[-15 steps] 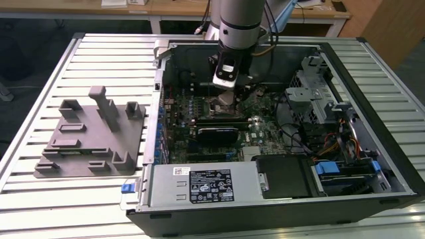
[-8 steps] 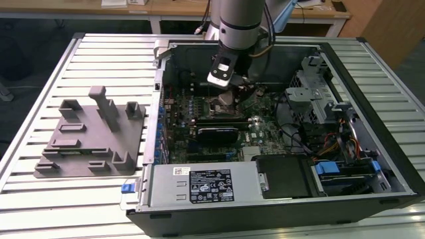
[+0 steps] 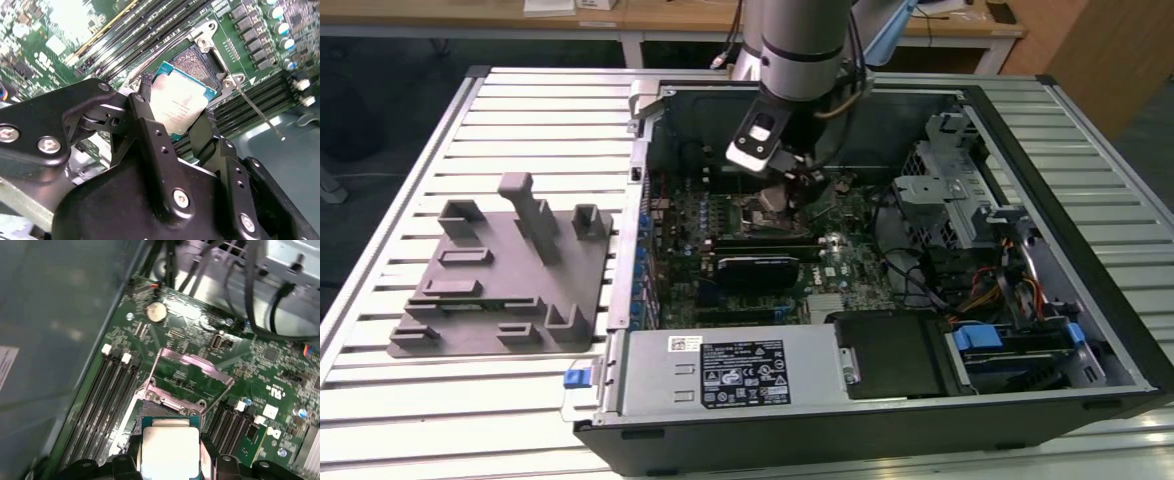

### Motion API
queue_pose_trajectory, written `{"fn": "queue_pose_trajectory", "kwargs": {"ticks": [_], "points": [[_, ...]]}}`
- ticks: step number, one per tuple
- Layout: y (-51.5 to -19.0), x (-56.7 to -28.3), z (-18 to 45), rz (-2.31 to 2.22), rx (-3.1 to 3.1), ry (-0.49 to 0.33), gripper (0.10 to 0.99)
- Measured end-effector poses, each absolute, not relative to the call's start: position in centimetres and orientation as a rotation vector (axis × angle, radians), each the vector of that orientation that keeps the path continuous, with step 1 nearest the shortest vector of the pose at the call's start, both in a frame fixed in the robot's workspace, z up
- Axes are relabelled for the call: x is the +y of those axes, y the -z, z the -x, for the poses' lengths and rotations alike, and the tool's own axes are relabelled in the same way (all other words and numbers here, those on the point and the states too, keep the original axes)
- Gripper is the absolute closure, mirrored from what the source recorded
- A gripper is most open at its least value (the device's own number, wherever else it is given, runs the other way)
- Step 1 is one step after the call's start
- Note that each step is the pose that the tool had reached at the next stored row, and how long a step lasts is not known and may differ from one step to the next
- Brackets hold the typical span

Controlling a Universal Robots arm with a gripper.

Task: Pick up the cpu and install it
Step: 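Place the cpu into insertion slot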

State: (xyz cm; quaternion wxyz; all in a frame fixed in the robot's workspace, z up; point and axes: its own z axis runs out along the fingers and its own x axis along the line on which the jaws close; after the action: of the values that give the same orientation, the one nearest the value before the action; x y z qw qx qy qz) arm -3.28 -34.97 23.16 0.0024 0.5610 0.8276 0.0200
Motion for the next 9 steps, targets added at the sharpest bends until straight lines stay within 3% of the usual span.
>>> {"fn": "queue_pose_trajectory", "kwargs": {"ticks": [9], "points": [[-22.94, -34.97, 3.29, -1.966, 2.439, -0.062, 0.545]]}}
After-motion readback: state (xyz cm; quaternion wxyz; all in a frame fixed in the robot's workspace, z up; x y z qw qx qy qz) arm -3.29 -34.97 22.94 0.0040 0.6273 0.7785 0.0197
